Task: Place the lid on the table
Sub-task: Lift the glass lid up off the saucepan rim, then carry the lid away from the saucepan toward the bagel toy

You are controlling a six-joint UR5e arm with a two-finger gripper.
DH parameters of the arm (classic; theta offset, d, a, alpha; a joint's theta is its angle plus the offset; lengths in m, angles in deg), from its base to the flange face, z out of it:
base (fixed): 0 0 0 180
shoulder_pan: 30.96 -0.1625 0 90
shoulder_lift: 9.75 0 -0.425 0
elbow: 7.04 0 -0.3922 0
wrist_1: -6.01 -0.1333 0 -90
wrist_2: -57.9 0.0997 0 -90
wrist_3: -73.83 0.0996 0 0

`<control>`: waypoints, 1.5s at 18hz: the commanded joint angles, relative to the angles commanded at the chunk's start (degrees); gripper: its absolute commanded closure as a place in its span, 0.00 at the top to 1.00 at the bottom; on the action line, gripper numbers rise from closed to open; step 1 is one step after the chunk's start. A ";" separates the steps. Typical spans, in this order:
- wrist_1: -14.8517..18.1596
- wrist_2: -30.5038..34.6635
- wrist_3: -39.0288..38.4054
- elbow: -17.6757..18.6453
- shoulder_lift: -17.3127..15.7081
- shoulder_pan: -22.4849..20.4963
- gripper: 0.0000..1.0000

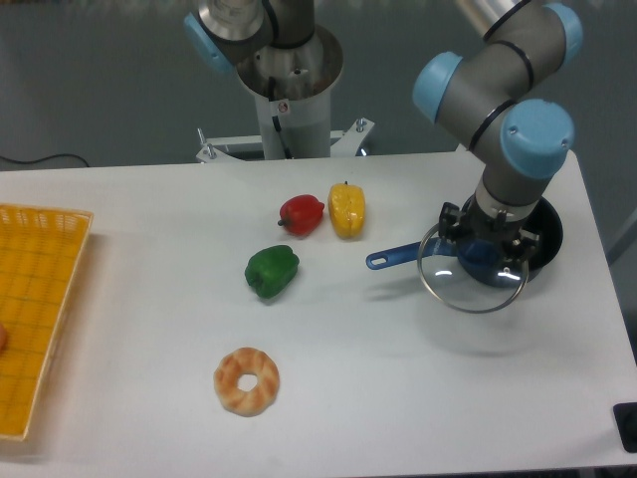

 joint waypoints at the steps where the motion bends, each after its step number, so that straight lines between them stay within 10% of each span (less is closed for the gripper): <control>1: 0.00 0.00 -0.97 -0.17 0.09 0.35 0.51; 27: -2.20 -0.70 -10.64 -4.75 4.48 6.25 0.51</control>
